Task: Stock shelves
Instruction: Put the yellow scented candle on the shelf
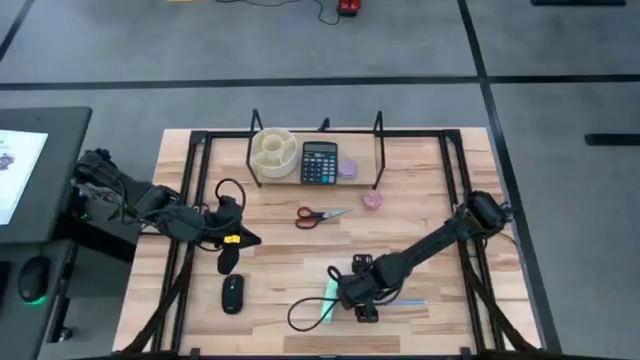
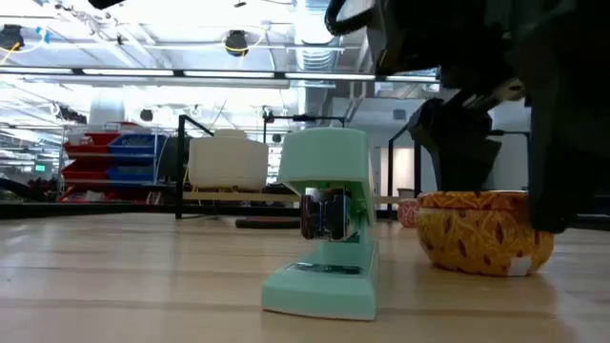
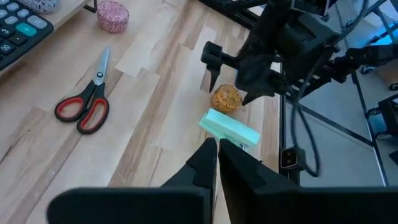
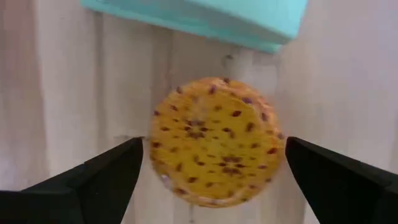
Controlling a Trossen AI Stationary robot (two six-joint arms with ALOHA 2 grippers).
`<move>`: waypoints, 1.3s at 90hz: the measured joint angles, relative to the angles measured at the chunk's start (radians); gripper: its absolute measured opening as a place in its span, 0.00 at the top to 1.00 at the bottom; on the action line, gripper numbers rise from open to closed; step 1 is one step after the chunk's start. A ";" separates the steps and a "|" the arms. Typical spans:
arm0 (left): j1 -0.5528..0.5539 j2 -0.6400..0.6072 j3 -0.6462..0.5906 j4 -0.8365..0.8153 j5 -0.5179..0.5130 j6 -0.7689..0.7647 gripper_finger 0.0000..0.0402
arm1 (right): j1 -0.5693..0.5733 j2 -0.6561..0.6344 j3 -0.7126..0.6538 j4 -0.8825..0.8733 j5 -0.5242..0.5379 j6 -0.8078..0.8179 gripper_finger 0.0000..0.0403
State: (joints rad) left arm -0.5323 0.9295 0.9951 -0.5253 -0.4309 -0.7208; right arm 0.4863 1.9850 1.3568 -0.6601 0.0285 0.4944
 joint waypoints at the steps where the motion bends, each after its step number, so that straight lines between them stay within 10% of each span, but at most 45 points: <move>1: 0.000 0.000 0.000 0.000 0.000 0.000 1.00 | -0.001 0.000 -0.003 0.002 0.000 0.006 0.06; 53: 0.000 0.000 0.000 0.001 0.000 -0.002 1.00 | -0.104 -0.004 0.013 -0.042 0.003 0.111 0.31; 95: 0.000 0.000 0.000 0.002 -0.080 0.019 1.00 | -0.472 -0.057 0.642 -0.557 0.029 -0.209 0.31; 117: 0.012 0.000 0.000 0.015 -0.135 0.018 1.00 | -0.727 -0.055 0.753 -0.590 0.054 -0.392 0.31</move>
State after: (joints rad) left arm -0.5199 0.9295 0.9951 -0.5100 -0.5664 -0.7025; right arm -0.2411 1.9297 2.1101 -1.2498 0.0826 0.1021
